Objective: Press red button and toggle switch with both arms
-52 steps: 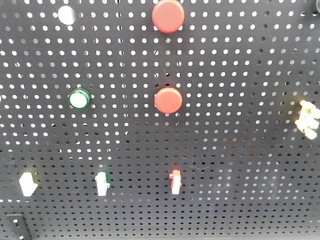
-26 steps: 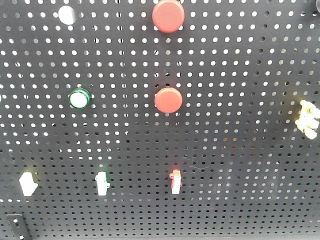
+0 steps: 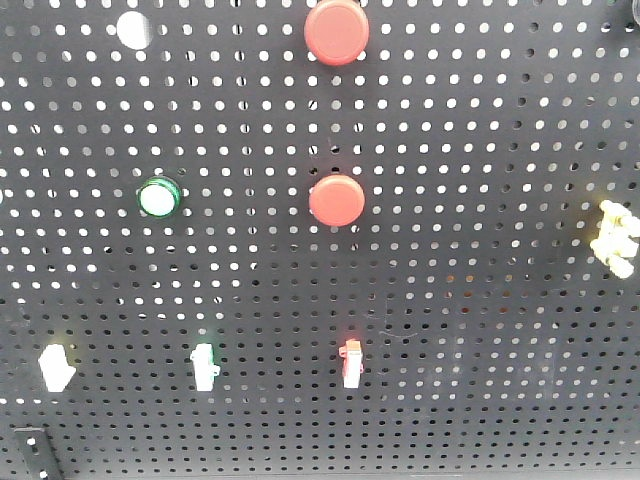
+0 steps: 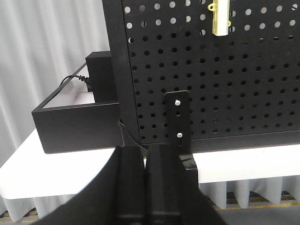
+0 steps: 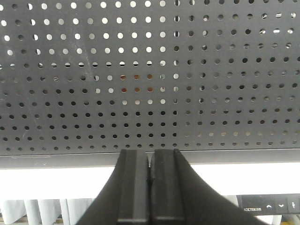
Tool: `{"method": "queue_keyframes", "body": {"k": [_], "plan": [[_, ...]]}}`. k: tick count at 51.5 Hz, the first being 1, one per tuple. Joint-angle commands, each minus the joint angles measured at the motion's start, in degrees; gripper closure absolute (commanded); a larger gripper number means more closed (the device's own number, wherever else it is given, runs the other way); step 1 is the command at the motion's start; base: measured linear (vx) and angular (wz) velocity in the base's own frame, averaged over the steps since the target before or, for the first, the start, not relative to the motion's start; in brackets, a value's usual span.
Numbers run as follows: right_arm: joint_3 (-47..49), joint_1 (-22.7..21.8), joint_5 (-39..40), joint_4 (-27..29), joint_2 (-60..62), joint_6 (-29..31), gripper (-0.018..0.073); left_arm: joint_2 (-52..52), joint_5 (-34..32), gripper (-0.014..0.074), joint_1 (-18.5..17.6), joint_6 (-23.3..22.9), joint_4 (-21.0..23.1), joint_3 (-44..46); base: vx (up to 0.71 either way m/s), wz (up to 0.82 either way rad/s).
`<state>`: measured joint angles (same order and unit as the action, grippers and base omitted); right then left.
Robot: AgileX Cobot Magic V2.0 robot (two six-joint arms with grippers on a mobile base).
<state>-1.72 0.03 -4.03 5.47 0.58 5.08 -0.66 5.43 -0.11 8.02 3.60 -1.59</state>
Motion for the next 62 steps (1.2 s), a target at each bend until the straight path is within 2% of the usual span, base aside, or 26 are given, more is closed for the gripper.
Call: {"method": "queue_keyframes", "body": {"k": [1, 9, 13, 16, 18, 20, 24, 32, 40, 46, 49, 52, 57, 61, 62], "plan": [[-0.7, -0.23, 4.68, -0.24, 0.93, 0.28, 0.0559, -0.93, -6.03, 0.0595, 0.09, -0.04, 0.16, -1.77, 0.0, 0.0], [-0.7, -0.23, 5.95, -0.24, 0.93, 0.28, 0.0559, -0.93, -10.33, 0.0595, 0.09, -0.04, 0.16, -1.44, 0.0, 0.0], [-0.64, -0.23, 9.99, -0.24, 0.93, 0.28, 0.0559, -0.93, -15.8, 0.0595, 0.09, -0.31, 0.94, -1.24, 0.0, 0.0], [-0.38, -0.23, 12.53, 0.65, 0.93, -0.68, 0.0559, -0.93, -20.22, 0.0595, 0.09, -2.57, 3.23, -0.52, 0.0, 0.0], [0.2, -0.23, 13.74, 1.5, 0.93, -1.7, 0.0559, -0.93, -20.44, 0.0595, 0.03, -4.64, 4.71, 0.96, 0.0, 0.0], [1.66, -0.23, 13.75, 2.53, 0.93, -3.0, 0.0559, -0.93, -18.53, 0.0595, 0.03, -6.39, 5.31, 3.56, 0.0, 0.0], [5.74, -0.23, 10.95, 2.8, 0.88, -4.16, 0.0559, -0.81, -12.49, 0.0595, 0.03, -7.11, 5.03, 9.29, 0.0, 0.0], [18.28, -0.23, 4.03, 2.11, -1.92, -2.37, 0.0559, 3.3, -2.87, 0.0595, 0.03, -4.04, 3.43, 22.99, 0.0, 0.0], [29.69, -0.23, 0.16, 2.16, -10.46, -0.51, 0.0559, 14.09, 3.36, 0.0595, 0.03, -2.98, 3.66, 37.5, 0.0, 0.0], [34.29, -0.23, 0.03, 2.56, -16.07, -0.51, 0.0559, 23.44, 8.67, 0.0595, 0.03, -2.55, 6.22, 47.97, 0.0, 0.0], [35.15, -0.23, 0.49, 2.56, -18.01, -0.51, 0.0559, 27.82, 11.12, 0.0595, 0.03, -0.09, 8.41, 52.83, 0.0, 0.0], [35.29, -0.23, 0.82, 2.56, -19.72, -0.51, 0.0559, 31.8, 13.12, 0.0595, 0.03, 4.96, 11.98, 57.46, 0.0, 0.0], [35.29, -0.23, 0.33, 2.56, -21.65, -0.56, 0.0559, 37.04, 16.62, 0.0595, -0.43, 18.52, 23.5, 64.25, 0.0, 0.0], [35.29, -0.23, 0.11, 2.56, -22.59, -0.56, 0.0559, 40.46, 20.08, 0.0595, -1.79, 32.96, 35.8, 68.74, 0.0, 0.0], [35.29, -0.23, 0.18, 2.56, -22.78, -0.56, 0.0559, 41.49, 21.54, 0.0595, -2.1, 37.74, 39.29, 70.05, 0.0, 0.0]]}}
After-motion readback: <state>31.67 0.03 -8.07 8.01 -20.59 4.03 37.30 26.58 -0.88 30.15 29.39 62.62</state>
